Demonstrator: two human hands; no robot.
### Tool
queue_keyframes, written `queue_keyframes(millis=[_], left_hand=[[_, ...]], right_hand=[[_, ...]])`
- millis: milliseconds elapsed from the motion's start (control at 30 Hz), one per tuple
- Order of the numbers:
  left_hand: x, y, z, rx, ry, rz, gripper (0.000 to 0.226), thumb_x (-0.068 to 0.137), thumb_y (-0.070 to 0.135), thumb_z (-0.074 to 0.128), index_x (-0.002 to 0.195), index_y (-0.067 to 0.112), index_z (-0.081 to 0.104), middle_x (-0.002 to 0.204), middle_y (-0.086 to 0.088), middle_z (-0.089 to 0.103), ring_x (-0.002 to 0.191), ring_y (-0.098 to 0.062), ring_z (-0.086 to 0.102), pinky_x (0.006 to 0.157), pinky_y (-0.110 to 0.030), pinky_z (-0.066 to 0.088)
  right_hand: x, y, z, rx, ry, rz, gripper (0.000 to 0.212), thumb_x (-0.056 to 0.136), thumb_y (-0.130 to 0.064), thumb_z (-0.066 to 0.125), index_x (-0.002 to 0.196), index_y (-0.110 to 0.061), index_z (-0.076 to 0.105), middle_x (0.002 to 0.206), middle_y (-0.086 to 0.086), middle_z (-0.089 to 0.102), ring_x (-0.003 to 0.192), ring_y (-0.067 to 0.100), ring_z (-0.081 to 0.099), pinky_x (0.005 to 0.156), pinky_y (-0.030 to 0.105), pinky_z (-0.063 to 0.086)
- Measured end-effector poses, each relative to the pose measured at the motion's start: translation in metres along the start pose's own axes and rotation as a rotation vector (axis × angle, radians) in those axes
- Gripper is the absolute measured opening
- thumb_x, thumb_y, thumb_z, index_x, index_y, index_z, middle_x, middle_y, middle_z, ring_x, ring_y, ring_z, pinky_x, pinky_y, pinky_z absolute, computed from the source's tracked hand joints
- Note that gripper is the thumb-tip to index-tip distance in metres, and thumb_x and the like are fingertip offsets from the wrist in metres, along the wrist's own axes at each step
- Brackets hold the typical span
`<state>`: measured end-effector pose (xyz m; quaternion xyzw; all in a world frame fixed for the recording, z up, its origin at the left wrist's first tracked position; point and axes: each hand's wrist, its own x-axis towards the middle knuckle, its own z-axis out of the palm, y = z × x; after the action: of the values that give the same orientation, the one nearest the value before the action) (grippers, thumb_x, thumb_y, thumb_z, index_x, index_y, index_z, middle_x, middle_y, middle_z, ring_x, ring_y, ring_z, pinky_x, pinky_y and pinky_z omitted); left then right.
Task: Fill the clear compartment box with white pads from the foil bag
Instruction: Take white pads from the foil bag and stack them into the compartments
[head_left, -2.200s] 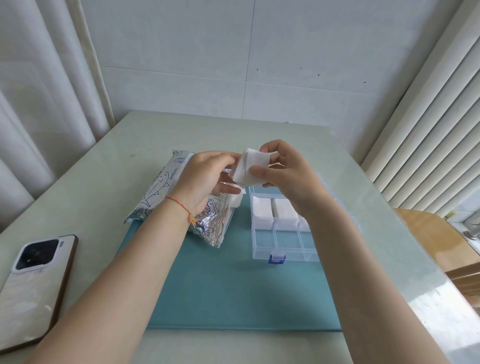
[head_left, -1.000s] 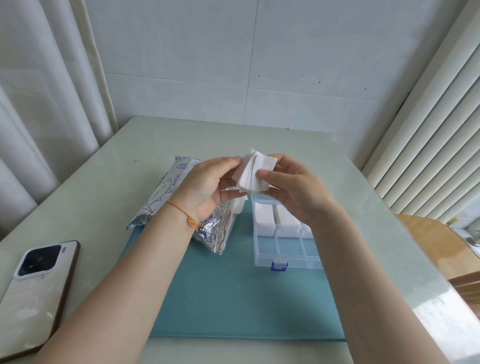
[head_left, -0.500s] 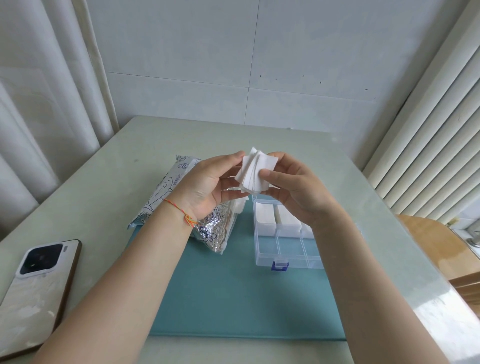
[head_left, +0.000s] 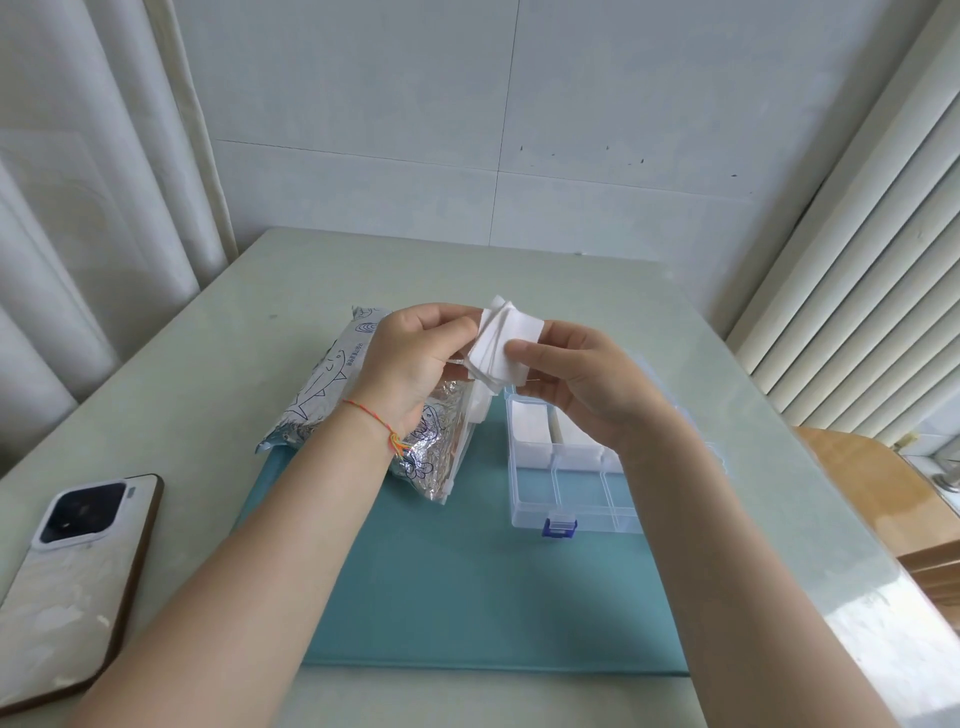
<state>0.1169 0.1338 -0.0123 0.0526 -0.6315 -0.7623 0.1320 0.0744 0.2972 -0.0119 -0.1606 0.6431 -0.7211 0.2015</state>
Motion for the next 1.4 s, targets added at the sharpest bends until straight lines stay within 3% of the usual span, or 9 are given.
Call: queue_keyframes(millis=[133, 300, 467, 633, 833, 967, 1067, 1233, 1400], left_hand=[[0.002, -0.007, 0.004, 0.011, 0.141, 0.084, 0.012, 0.088, 0.008, 0.067, 0.083, 0.017, 0.073, 0.073, -0.003, 0.069, 0.065, -0.014, 0.062, 0.054, -0.022, 0.050], [0.008, -0.011, 0.000, -0.015, 0.290, 0.034, 0.009, 0.086, 0.010, 0.070, 0.083, 0.019, 0.072, 0.070, 0.003, 0.068, 0.064, -0.012, 0.061, 0.056, -0.021, 0.051], [0.002, -0.006, 0.005, -0.102, 0.084, -0.029, 0.008, 0.088, 0.005, 0.065, 0.094, 0.007, 0.071, 0.079, -0.009, 0.069, 0.070, -0.017, 0.066, 0.062, -0.026, 0.057], [-0.001, 0.001, 0.007, -0.213, -0.022, -0.105, 0.016, 0.094, 0.008, 0.055, 0.088, 0.008, 0.070, 0.075, -0.006, 0.070, 0.067, -0.017, 0.066, 0.060, -0.028, 0.058], [-0.001, -0.001, 0.004, -0.211, -0.033, -0.126, 0.011, 0.093, 0.009, 0.059, 0.089, 0.007, 0.069, 0.075, -0.004, 0.071, 0.064, -0.017, 0.068, 0.060, -0.029, 0.058], [0.002, -0.004, 0.002, -0.136, 0.091, -0.132, 0.009, 0.092, 0.008, 0.061, 0.085, 0.007, 0.066, 0.072, -0.006, 0.068, 0.060, -0.017, 0.066, 0.054, -0.026, 0.056], [0.006, -0.007, -0.001, -0.009, 0.155, -0.095, 0.008, 0.089, 0.009, 0.065, 0.082, 0.008, 0.068, 0.072, -0.008, 0.065, 0.061, -0.018, 0.062, 0.051, -0.024, 0.053], [0.001, -0.002, 0.003, 0.033, 0.003, -0.105, 0.012, 0.090, 0.007, 0.061, 0.082, 0.010, 0.069, 0.070, -0.006, 0.064, 0.058, -0.015, 0.061, 0.051, -0.024, 0.052], [-0.001, 0.001, 0.003, -0.086, -0.112, -0.133, 0.010, 0.092, 0.016, 0.061, 0.088, 0.010, 0.068, 0.075, -0.007, 0.068, 0.066, -0.019, 0.066, 0.060, -0.029, 0.056]], right_hand=[[0.001, 0.000, 0.001, -0.003, 0.039, 0.002, 0.034, 0.088, -0.006, 0.064, 0.118, 0.010, 0.059, 0.100, 0.015, 0.068, 0.086, 0.024, 0.064, 0.075, 0.029, 0.053], [-0.001, -0.003, 0.001, 0.079, 0.037, -0.073, 0.034, 0.088, -0.006, 0.063, 0.119, 0.007, 0.059, 0.100, 0.014, 0.066, 0.083, 0.021, 0.064, 0.072, 0.028, 0.052], [0.000, -0.004, 0.001, 0.042, 0.093, -0.090, 0.034, 0.088, -0.010, 0.066, 0.118, 0.006, 0.059, 0.091, 0.009, 0.064, 0.073, 0.014, 0.059, 0.063, 0.023, 0.044], [0.000, -0.002, -0.002, -0.023, 0.152, -0.075, 0.036, 0.087, -0.012, 0.069, 0.115, 0.008, 0.059, 0.090, 0.008, 0.066, 0.074, 0.014, 0.061, 0.064, 0.025, 0.043], [-0.001, -0.004, -0.003, -0.120, 0.157, -0.061, 0.028, 0.084, -0.014, 0.072, 0.107, 0.001, 0.063, 0.089, 0.007, 0.068, 0.079, 0.018, 0.062, 0.067, 0.027, 0.044], [-0.006, -0.010, -0.009, -0.152, 0.132, -0.065, 0.015, 0.083, -0.010, 0.072, 0.095, -0.006, 0.063, 0.084, 0.004, 0.069, 0.078, 0.017, 0.063, 0.068, 0.027, 0.045], [-0.009, -0.015, -0.011, -0.151, 0.050, -0.072, 0.018, 0.081, -0.009, 0.073, 0.094, -0.007, 0.062, 0.086, 0.006, 0.067, 0.079, 0.019, 0.060, 0.066, 0.025, 0.044], [-0.008, -0.013, -0.004, -0.294, 0.076, -0.076, 0.012, 0.081, -0.011, 0.076, 0.089, -0.011, 0.067, 0.083, 0.005, 0.070, 0.075, 0.017, 0.060, 0.066, 0.028, 0.042], [-0.006, -0.012, -0.002, -0.264, 0.158, -0.060, 0.019, 0.081, -0.012, 0.076, 0.093, -0.013, 0.062, 0.086, 0.008, 0.069, 0.075, 0.020, 0.061, 0.064, 0.029, 0.045]])
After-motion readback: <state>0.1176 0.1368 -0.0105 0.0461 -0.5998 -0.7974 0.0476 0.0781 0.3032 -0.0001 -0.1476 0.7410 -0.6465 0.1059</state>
